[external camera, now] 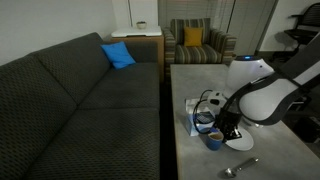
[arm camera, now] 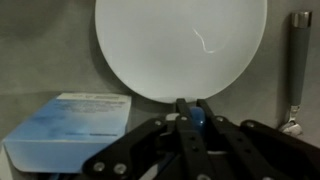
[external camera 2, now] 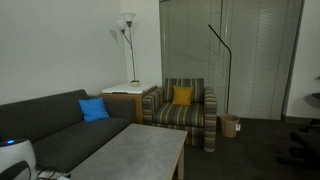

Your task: Remove the blue mug from the white plate and place it on the table

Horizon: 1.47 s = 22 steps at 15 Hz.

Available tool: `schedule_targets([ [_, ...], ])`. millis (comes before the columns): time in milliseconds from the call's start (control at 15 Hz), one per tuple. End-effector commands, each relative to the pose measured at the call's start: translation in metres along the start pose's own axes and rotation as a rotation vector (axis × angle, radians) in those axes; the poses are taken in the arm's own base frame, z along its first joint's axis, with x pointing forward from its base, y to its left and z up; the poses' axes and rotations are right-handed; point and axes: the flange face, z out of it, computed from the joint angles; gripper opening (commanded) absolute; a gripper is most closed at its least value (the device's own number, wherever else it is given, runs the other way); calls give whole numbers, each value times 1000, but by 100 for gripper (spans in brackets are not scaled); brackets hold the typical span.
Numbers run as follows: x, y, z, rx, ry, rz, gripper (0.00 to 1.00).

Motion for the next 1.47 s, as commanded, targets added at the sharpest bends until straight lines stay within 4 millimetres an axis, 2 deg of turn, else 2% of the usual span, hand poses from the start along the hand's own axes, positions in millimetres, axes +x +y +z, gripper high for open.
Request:
schedule_targets([
  [0, -11, -9, 6, 27, 51, 15, 3],
  [533, -13, -8, 5, 48, 72, 28, 3],
  [1400, -7, -3, 9, 20, -12, 66, 3],
])
